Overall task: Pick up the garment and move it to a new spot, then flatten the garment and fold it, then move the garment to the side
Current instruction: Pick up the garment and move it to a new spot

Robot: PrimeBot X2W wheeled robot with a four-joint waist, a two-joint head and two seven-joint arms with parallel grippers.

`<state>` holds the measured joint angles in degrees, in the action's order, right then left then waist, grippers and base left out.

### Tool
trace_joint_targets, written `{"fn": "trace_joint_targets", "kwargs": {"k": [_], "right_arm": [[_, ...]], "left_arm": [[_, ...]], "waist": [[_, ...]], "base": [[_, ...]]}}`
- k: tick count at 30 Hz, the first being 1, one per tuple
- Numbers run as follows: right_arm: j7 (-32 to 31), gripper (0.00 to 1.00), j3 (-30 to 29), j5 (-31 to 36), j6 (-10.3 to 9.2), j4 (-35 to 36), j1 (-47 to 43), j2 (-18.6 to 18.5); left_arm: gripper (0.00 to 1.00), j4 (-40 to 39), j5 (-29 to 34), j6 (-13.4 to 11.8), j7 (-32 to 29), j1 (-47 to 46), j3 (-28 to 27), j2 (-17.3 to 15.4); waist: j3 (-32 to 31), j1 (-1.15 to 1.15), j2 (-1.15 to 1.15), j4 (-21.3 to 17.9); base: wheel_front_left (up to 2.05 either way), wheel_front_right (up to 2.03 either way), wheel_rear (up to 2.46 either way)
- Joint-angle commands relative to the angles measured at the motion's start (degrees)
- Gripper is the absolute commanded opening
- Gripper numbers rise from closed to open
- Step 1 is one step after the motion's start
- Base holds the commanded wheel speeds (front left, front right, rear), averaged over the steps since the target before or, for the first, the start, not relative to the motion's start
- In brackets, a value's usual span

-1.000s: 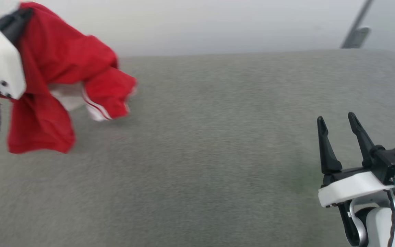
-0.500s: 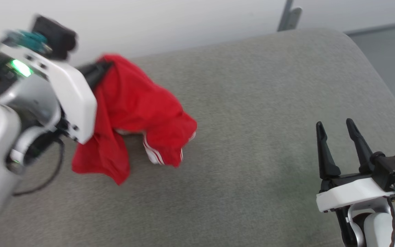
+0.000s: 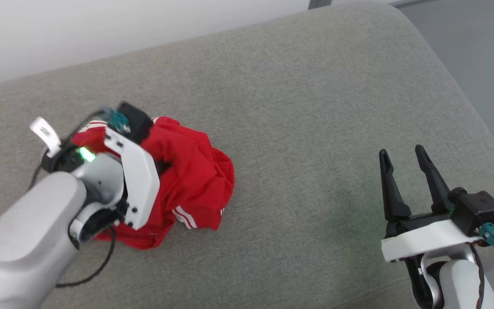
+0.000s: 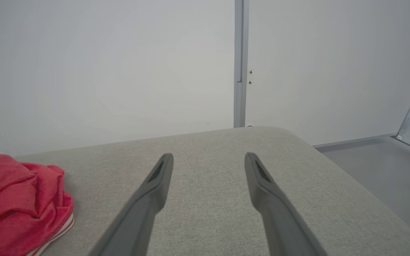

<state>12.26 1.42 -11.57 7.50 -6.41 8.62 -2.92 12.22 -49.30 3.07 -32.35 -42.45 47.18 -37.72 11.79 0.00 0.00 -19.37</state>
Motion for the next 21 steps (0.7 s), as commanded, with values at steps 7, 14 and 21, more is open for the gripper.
{"fn": "trace_joint_targets", "kwargs": {"k": [7, 14, 21], "right_arm": [[1.3, 1.0, 0.6, -0.6, -0.02, -1.9, 1.5, 0.1], [1.5, 1.0, 0.4, 0.1, -0.02, -2.6, 2.0, 0.0], [0.7, 1.0, -1.4, 1.2, -0.02, -2.2, 1.0, 0.0]], "left_arm": [[0.0, 8.5, -0.4, 2.3, -0.9, 1.1, 2.9, 2.3], [1.0, 10.3, -1.8, 3.4, 1.1, -1.2, 2.5, 3.3], [1.0, 6.6, -3.0, 3.9, 4.5, -1.4, 0.9, 2.5]], "waist": [[0.5, 0.0, 0.0, -0.4], [-0.5, 0.0, 0.0, 1.7], [-2.9, 0.0, 0.0, 5.6]], "base": [[0.0, 0.0, 0.0], [0.0, 0.0, 0.0], [0.0, 0.0, 0.0]]}}
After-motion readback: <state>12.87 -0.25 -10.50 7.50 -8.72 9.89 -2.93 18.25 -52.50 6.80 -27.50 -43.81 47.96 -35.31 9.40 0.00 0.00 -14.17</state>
